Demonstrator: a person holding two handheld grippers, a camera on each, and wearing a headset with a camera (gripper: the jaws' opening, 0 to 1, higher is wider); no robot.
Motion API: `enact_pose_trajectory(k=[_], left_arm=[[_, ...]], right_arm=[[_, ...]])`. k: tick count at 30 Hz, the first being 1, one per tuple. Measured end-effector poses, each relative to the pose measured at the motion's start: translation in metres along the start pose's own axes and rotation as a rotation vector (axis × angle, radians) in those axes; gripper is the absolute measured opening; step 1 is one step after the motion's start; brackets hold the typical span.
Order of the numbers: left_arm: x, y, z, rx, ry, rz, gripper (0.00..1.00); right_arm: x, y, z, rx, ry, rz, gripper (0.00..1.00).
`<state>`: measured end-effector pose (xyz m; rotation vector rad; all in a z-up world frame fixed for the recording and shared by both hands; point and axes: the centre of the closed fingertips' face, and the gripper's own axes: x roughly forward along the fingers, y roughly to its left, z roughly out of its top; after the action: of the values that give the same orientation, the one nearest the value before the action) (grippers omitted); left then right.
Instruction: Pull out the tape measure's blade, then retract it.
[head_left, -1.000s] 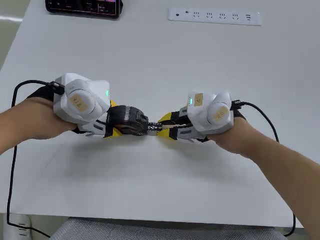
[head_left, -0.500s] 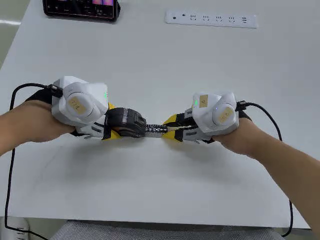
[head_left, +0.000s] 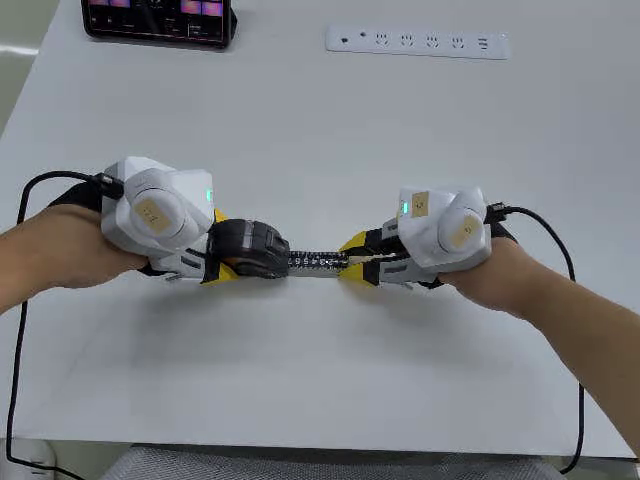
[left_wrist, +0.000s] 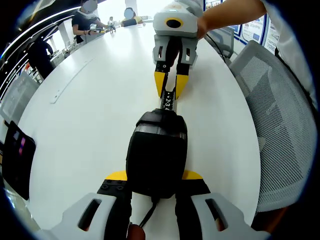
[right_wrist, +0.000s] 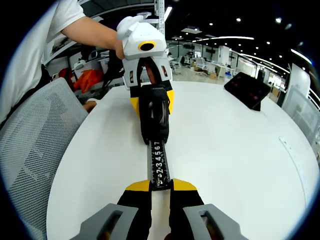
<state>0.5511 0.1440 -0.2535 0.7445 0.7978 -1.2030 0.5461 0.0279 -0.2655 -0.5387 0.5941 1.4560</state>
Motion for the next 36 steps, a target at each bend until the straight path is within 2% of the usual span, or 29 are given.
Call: enact_pose_trajectory(k=[6, 36], left_arm=[[0.0, 0.0, 0.001, 0.002, 0.001, 0.0, 0.28], [0.0, -0.001, 0.001, 0.002, 0.006, 0.002, 0.28]], right_arm=[[-0.009, -0.002, -0.009, 0.008, 0.014, -0.01, 0.09], [-0.039, -0.003, -0.032, 0.016, 0.061, -0.032, 0.09]])
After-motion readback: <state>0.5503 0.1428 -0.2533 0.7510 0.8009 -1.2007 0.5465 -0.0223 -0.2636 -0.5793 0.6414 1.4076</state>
